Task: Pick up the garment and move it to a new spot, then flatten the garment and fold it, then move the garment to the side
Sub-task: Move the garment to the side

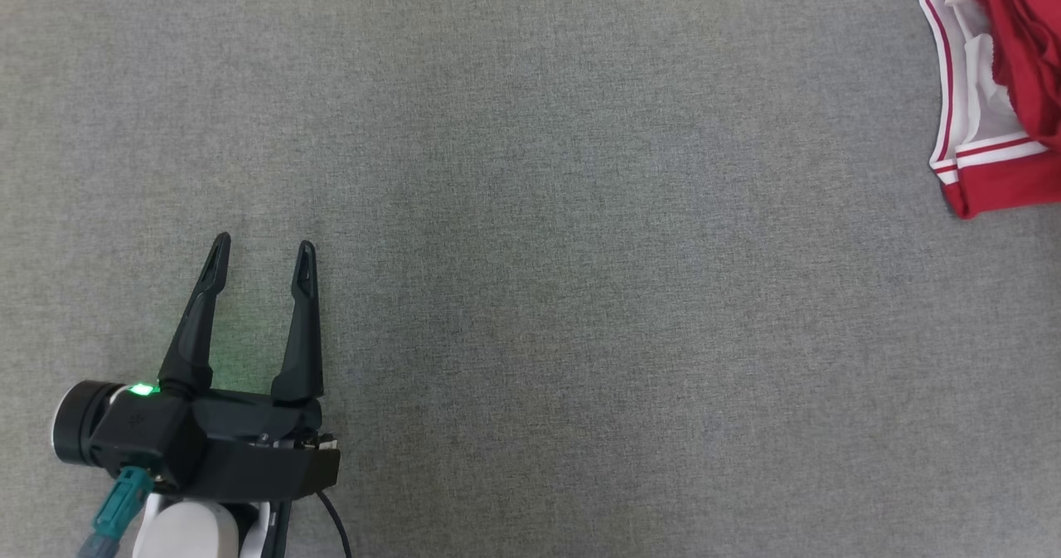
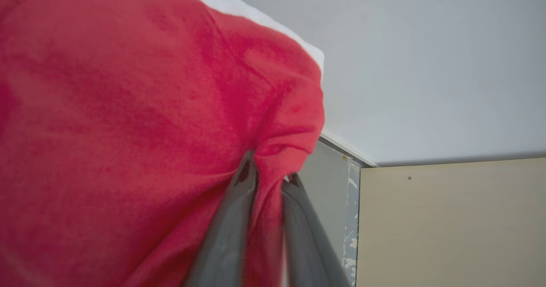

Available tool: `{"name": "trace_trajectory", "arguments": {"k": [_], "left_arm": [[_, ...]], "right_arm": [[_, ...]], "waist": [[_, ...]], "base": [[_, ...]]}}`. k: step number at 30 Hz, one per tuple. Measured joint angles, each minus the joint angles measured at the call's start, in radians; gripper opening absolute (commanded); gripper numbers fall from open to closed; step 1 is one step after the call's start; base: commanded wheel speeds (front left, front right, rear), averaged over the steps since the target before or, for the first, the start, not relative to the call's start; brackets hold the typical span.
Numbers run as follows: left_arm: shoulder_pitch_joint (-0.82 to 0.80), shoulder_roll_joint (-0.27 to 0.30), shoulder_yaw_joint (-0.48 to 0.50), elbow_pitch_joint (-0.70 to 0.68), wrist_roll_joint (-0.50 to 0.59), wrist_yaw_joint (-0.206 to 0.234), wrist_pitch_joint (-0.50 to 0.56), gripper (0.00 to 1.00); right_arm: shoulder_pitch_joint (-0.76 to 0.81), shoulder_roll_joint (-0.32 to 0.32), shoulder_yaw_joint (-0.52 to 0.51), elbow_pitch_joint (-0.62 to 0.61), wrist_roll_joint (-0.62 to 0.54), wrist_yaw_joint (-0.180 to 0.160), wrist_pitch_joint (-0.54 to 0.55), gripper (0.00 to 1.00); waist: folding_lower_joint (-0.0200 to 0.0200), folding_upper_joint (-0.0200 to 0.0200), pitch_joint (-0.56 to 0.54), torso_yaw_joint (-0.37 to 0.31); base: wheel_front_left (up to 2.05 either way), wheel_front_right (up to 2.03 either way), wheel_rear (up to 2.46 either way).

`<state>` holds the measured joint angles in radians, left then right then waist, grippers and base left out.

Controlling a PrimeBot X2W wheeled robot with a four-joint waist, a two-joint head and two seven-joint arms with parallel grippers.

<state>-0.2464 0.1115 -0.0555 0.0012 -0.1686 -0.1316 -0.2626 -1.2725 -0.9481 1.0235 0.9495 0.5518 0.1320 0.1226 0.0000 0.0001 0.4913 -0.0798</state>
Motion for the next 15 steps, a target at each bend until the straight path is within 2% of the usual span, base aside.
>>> {"name": "trace_trajectory", "arguments": {"k": [9, 11, 15], "left_arm": [[0.007, -0.01, 0.019, 0.021, -0.004, 0.0, 0.0, 1.0], [0.026, -0.015, 0.025, 0.025, -0.004, 0.0, 0.0, 1.0], [0.059, -0.028, 0.041, 0.039, -0.007, 0.0, 0.0, 1.0]], "right_arm": [[-0.06, 0.016, -0.006, 0.047, -0.079, 0.0, -0.077, 1.0], [-0.082, 0.032, -0.01, 0.035, -0.132, 0.0, -0.14, 1.0], [-0.085, 0.099, -0.089, 0.027, -0.129, 0.0, -0.288, 1.0]], "waist": [[0.0, 0.0, -0.04, -0.002], [-0.0001, -0.0001, -0.058, -0.003], [-0.0001, -0.0001, -0.101, -0.006]], "base": [[0.0, 0.0, 0.0], [0.0, 0.0, 0.0], [0.0, 0.0, 0.0]]}}
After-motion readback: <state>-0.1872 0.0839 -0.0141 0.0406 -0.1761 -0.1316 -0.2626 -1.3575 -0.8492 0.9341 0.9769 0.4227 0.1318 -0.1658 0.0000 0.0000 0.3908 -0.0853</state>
